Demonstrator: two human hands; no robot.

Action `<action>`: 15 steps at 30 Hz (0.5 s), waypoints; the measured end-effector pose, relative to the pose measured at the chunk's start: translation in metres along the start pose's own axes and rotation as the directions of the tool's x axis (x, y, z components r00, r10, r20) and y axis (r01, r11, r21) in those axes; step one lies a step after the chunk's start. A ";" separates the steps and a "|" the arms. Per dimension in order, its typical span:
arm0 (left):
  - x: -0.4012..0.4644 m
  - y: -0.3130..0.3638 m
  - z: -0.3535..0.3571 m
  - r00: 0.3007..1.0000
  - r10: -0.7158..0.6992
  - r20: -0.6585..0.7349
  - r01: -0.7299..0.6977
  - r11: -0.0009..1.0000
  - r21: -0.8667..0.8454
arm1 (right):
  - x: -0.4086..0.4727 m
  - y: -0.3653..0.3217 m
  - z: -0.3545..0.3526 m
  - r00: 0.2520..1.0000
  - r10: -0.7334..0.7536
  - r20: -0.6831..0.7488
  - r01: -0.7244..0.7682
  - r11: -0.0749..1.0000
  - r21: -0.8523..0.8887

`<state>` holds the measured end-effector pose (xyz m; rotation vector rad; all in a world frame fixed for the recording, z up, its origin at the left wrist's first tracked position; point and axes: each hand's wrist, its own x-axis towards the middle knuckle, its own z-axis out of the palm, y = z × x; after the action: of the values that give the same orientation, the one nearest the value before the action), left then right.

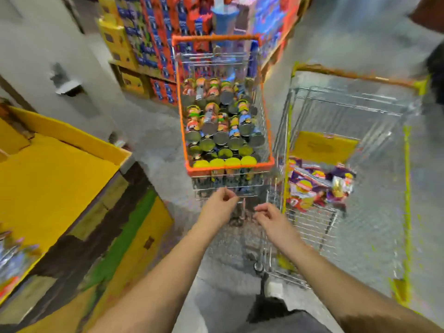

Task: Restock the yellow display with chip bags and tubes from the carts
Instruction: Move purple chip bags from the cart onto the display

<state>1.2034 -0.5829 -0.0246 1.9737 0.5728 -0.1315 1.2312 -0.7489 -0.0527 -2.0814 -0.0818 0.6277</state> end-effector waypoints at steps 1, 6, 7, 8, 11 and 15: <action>0.012 0.015 0.024 0.999 0.012 0.045 -0.012 1.000 0.012 | 0.005 0.013 -0.022 0.999 0.023 -0.047 -0.021 0.999 0.042; 0.068 0.077 0.127 0.979 0.021 0.202 -0.026 0.999 0.020 | 0.046 0.075 -0.117 0.985 0.137 -0.101 -0.128 0.987 0.094; 0.083 0.089 0.149 0.972 0.035 0.233 -0.046 0.998 0.040 | 0.059 0.090 -0.138 0.983 0.156 -0.098 -0.147 0.985 0.090; 0.093 0.095 0.165 0.967 0.042 0.252 -0.060 0.996 0.066 | 0.068 0.102 -0.151 0.982 0.167 -0.093 -0.161 0.985 0.066; 0.137 0.113 0.216 0.949 0.055 0.311 -0.093 0.990 0.108 | 0.114 0.144 -0.198 0.968 0.234 -0.092 -0.238 0.970 -0.042; 0.210 0.116 0.283 0.934 -0.007 0.358 -0.118 0.938 0.325 | 0.196 0.205 -0.260 0.948 0.291 -0.128 -0.311 0.934 -0.176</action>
<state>1.4842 -0.8004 -0.1305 2.2293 0.2660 -0.5748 1.4845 -1.0082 -0.1826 -2.3340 0.2488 0.7210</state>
